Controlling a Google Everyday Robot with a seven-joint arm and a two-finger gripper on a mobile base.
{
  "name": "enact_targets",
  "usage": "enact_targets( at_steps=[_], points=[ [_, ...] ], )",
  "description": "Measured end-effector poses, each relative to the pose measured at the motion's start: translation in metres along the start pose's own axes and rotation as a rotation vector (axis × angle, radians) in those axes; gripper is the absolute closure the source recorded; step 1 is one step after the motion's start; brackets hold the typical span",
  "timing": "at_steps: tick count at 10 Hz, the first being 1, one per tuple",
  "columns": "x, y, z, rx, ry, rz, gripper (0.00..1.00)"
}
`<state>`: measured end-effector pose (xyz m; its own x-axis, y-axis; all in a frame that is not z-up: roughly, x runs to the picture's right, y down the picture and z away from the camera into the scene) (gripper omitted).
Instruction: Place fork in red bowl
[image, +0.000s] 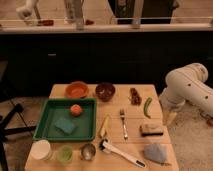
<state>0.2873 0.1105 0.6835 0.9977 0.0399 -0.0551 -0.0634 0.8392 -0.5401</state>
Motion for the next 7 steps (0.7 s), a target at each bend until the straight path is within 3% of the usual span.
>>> enact_targets(
  at_steps=[1,3,5,7],
  points=[
    [0.000,-0.003,0.002,-0.006,0.000,0.030,0.20],
    [-0.021,-0.022,0.015,-0.017,-0.026,0.092,0.20],
    [-0.047,-0.032,0.034,-0.041,-0.063,0.145,0.20],
    [-0.060,-0.037,0.044,-0.038,-0.102,0.222,0.20]
  ],
)
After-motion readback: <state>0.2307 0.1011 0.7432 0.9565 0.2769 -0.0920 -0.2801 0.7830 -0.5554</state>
